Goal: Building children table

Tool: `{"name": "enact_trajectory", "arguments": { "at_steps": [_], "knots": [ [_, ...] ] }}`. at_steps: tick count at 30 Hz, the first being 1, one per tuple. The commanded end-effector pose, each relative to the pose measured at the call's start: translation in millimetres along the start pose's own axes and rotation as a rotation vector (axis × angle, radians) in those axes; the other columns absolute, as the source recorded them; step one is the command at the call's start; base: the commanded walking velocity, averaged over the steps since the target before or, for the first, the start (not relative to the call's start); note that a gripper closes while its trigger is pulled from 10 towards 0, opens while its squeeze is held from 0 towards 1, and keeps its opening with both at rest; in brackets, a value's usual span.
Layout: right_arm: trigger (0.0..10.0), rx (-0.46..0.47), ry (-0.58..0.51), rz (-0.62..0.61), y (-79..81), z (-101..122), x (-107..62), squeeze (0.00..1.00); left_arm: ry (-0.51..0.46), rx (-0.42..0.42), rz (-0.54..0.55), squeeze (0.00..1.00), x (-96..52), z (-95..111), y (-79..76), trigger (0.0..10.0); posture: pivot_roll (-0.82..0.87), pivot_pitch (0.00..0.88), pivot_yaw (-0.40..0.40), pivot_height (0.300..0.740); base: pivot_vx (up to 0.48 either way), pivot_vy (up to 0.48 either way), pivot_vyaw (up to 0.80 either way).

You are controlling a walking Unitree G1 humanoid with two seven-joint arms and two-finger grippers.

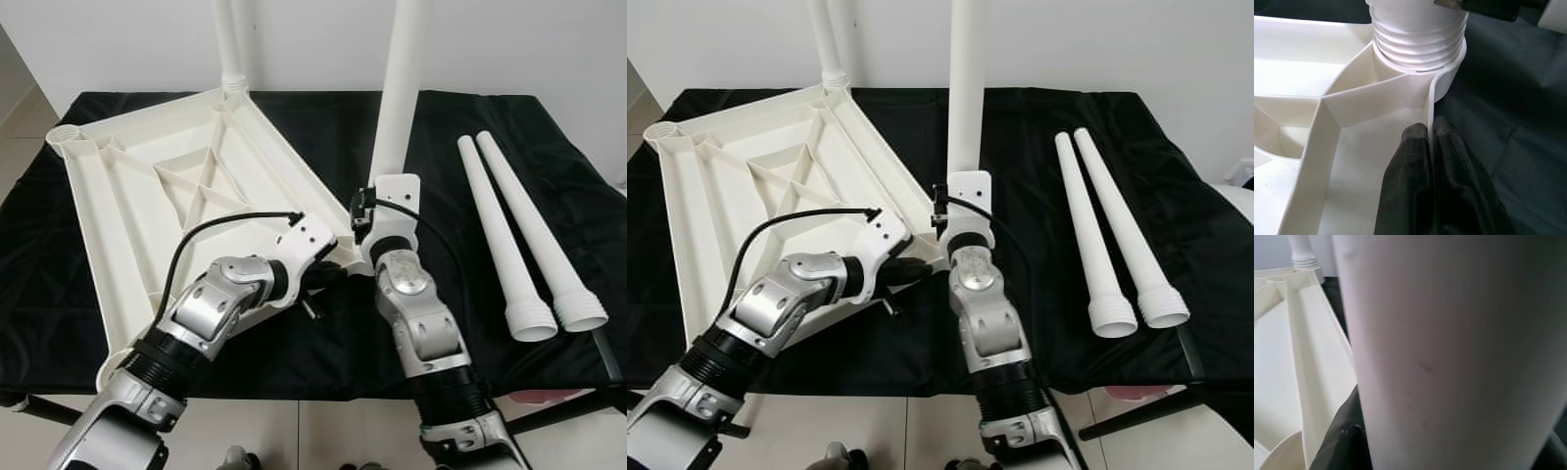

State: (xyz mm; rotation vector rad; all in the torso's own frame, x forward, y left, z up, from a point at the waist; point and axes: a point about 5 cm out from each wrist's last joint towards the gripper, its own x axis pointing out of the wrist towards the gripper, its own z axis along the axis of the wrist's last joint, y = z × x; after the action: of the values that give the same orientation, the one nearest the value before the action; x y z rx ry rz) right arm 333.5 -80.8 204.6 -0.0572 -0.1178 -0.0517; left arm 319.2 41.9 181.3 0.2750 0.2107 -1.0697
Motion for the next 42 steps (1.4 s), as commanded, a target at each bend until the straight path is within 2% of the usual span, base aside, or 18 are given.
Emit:
{"name": "enact_trajectory", "arguments": {
  "at_steps": [1, 4, 5, 7, 8, 11, 12, 14, 15, 17, 18, 26, 31, 35, 37, 40, 41, 42],
  "knots": [
    [0.0, -0.008, 0.147, 0.018, 13.7, -32, -7.2, 0.0, -0.239, 0.103, -0.009, 0.0, -1.3, 63, -5.0, 0.0, 0.05, 0.162, 0.015, 0.74, 0.0, 0.0, 0.0],
    [0.0, 0.005, 0.148, 0.056, 16.4, -32, -6.1, 0.0, -0.233, 0.105, -0.005, 0.0, -2.3, 61, -3.9, 0.0, 0.04, 0.161, 0.015, 0.74, 0.0, 0.0, 0.0],
    [3.2, 0.012, 0.134, 0.096, 17.5, -30, -5.8, 0.0, -0.229, 0.105, -0.002, 0.0, -3.6, 59, -3.0, 0.0, 0.04, 0.162, 0.016, 0.74, 0.0, 0.0, 0.0],
    [3.2, 0.014, 0.124, 0.117, 18.5, -29, -5.7, 0.0, -0.226, 0.104, 0.0, 0.0, -4.0, 58, -2.2, 0.0, 0.04, 0.162, 0.016, 0.74, 0.0, 0.0, 0.0],
    [10.0, 0.016, 0.118, 0.14, 19.3, -28, -5.9, 0.0, -0.22, 0.117, -0.005, 0.0, -5.4, 55, -2.5, 0.0, 0.04, 0.161, 0.018, 0.74, 0.0, 0.0, 0.0],
    [10.0, 0.002, 0.114, 0.145, 18.4, -28, -6.1, 0.0, -0.204, 0.129, -0.01, 0.0, -6.7, 51, -2.7, 0.0, 0.04, 0.161, 0.019, 0.74, 0.0, 0.0, 0.0],
    [5.1, -0.009, 0.117, 0.159, 17.0, -29, -6.8, 0.0, -0.175, 0.146, -0.021, 0.0, -9.3, 42, -4.0, 0.0, 0.04, 0.161, 0.018, 0.74, 0.0, 0.0, 0.0],
    [5.1, -0.009, 0.117, 0.159, 17.0, -29, -6.8, 0.0, -0.175, 0.146, -0.021, 0.0, -9.3, 42, -4.0, 0.0, 0.04, 0.161, 0.018, 0.74, 0.0, 0.0, 0.0],
    [10.0, -0.016, 0.123, 0.158, 15.8, -31, -7.5, 0.0, -0.161, 0.152, -0.028, 0.0, -10.2, 37, -5.3, 0.0, 0.04, 0.162, 0.017, 0.74, 0.0, 0.0, 0.0],
    [10.0, -0.016, 0.123, 0.158, 15.8, -31, -7.5, 0.0, -0.161, 0.152, -0.028, 0.0, -10.2, 37, -5.3, 0.0, 0.04, 0.162, 0.017, 0.74, 0.0, 0.0, 0.0],
    [0.0, -0.009, 0.123, 0.158, 14.5, -33, -8.7, 0.0, -0.149, 0.158, -0.036, 0.0, -10.6, 34, -7.2, 0.0, 0.04, 0.162, 0.015, 0.74, 0.0, 0.0, 0.0],
    [0.0, -0.036, 0.107, 0.22, 9.0, -36, -9.8, 0.0, -0.116, 0.204, -0.087, 0.0, -16.7, 23, -12.7, 0.0, 0.04, 0.165, 0.016, 0.74, 0.0, 0.0, 0.0],
    [0.0, -0.245, -0.037, 0.409, 3.6, -32, -16.6, 0.0, -0.106, 0.219, -0.107, 0.0, -25.1, 19, -10.4, 0.0, 0.04, 0.165, 0.018, 0.74, 0.0, 0.0, 0.0],
    [0.0, -0.279, -0.033, 0.442, -0.8, -37, -19.7, 0.0, -0.108, 0.221, -0.103, 0.0, -25.1, 20, -9.6, 0.0, 0.04, 0.163, 0.018, 0.74, 0.0, 0.0, 0.0],
    [0.0, -0.109, 0.058, 0.382, -6.9, -39, -15.2, 0.0, -0.114, 0.225, -0.112, 0.0, -24.6, 21, -10.9, 0.0, 0.04, 0.166, 0.02, 0.74, 0.0, 0.0, 0.0],
    [0.0, -0.048, 0.089, 0.361, -8.7, -40, -13.5, 0.0, -0.116, 0.226, -0.117, 0.0, -24.6, 21, -11.5, 0.0, 0.04, 0.166, 0.021, 0.74, 0.0, 0.0, 0.0],
    [0.0, 0.067, 0.149, 0.33, -12.1, -42, -10.3, 0.0, -0.117, 0.232, -0.134, 0.0, -25.8, 20, -13.4, 0.0, 0.04, 0.164, 0.024, 0.74, 0.0, 0.0, 0.0],
    [0.0, 0.067, 0.149, 0.33, -12.1, -42, -10.3, 0.0, -0.117, 0.232, -0.134, 0.0, -25.8, 20, -13.4, 0.0, 0.04, 0.164, 0.024, 0.74, 0.0, 0.0, 0.0]
  ]
}}
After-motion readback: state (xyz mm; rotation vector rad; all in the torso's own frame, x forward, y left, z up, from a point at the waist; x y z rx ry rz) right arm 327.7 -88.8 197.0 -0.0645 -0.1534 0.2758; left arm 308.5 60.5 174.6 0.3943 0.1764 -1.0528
